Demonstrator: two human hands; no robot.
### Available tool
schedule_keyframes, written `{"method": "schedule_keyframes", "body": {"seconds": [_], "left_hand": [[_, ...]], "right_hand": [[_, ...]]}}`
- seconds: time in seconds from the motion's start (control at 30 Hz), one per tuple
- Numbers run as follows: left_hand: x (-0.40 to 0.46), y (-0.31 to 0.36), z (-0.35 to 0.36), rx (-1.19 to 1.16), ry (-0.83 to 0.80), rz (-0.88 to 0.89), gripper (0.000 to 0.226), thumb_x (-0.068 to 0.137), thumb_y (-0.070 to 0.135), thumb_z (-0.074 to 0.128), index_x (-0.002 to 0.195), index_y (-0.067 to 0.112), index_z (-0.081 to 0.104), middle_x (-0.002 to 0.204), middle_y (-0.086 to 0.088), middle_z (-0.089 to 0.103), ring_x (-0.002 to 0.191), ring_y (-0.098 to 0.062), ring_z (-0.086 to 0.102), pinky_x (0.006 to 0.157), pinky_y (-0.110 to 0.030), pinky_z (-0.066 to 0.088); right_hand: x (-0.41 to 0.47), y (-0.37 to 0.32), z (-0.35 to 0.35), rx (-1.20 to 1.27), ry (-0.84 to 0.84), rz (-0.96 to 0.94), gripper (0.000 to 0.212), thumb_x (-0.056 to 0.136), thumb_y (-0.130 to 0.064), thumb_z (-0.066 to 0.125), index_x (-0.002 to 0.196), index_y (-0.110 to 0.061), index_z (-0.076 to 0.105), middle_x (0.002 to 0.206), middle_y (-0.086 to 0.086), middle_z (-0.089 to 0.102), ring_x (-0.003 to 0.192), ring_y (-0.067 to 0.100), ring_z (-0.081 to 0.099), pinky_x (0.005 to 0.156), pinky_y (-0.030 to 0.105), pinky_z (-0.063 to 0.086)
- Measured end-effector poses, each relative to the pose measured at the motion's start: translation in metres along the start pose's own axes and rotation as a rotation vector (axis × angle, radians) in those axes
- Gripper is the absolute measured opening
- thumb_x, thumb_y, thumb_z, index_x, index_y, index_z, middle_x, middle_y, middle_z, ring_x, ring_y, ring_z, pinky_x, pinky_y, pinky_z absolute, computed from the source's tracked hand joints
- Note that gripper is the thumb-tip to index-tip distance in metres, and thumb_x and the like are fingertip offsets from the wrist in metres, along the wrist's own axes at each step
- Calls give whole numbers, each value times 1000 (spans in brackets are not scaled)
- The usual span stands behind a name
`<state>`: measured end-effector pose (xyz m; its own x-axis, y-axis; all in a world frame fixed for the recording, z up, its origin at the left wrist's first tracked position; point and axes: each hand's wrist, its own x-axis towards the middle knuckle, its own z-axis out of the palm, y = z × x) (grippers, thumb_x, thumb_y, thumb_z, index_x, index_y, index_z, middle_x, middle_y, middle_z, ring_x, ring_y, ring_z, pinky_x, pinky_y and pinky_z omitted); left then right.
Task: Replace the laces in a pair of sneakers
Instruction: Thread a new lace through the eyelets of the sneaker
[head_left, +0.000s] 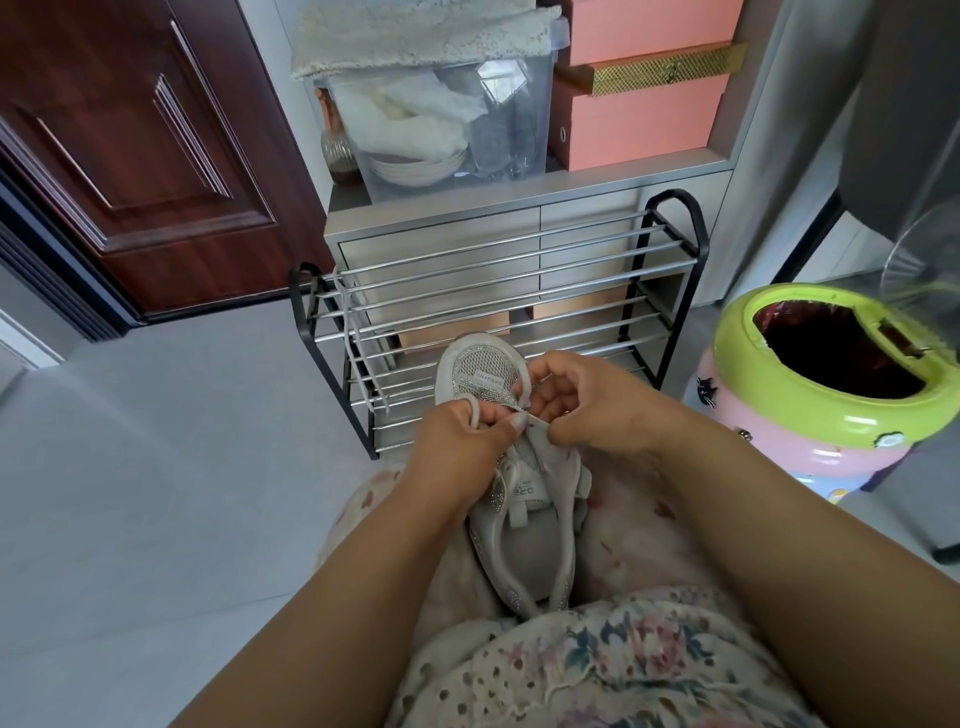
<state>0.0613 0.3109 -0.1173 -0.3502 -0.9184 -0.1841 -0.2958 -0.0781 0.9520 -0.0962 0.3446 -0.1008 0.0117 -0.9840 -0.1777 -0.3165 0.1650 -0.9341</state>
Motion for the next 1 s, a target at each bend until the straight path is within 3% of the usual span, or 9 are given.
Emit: {"method": "schedule_keyframes", "body": {"seconds": [0.1,0.2,0.37,0.53,0.63,0.73,0.87,1.0], "left_hand": [[0,1,-6,44,-21,0,18,88,16,67,77,1,66,54,-5,54,45,-12,44,42,-17,35],[-6,9,-15,181,-107,29,18,87,15,67,71,7,64,48,3,49,38,-5,39,41,-14,33],[-25,33,-44,141,-490,31,10,85,1,67,76,3,61,47,11,48,39,1,39,42,-10,32],[-34,46,-62,236,-864,208,17,82,6,70,71,19,64,53,10,44,48,-3,36,51,-14,34],[-38,46,-64,110,-968,233,5,81,13,71,78,13,67,52,13,46,44,-2,35,47,-14,33],[-27,41,-67,-284,-748,89,22,78,33,74,78,11,70,45,10,40,36,0,28,39,-12,24],[-10,50,-71,-667,-310,1,36,87,39,50,84,8,69,53,4,37,38,-4,27,37,-15,23],[-3,59,-75,-996,-177,30,33,84,34,48,90,6,65,64,1,44,49,-8,37,46,-18,33]], "right_hand": [[1,1,1,-11,48,23,47,67,12,63,100,-21,56,88,4,65,72,12,60,68,34,53],[0,-1,0,-25,60,38,49,68,13,63,106,-16,52,88,4,65,70,12,60,65,35,52],[-2,-3,0,-25,51,24,51,68,15,63,105,-18,51,89,8,64,72,15,59,65,36,51],[-4,-4,1,-119,33,-55,39,68,14,60,88,-19,66,82,-1,59,70,8,55,64,23,48],[-5,-6,1,-162,27,-62,38,68,10,61,84,-23,69,79,-3,60,69,6,55,64,22,48],[-6,-9,2,-212,29,-67,33,71,6,62,80,-25,68,78,2,59,68,11,53,63,28,48],[-8,-16,5,-384,-15,-113,23,74,-4,63,78,-22,74,85,6,62,65,9,50,61,22,43],[-12,-22,6,-517,-86,-129,19,75,-9,63,74,-24,74,85,-11,54,67,-1,49,61,10,38]]}}
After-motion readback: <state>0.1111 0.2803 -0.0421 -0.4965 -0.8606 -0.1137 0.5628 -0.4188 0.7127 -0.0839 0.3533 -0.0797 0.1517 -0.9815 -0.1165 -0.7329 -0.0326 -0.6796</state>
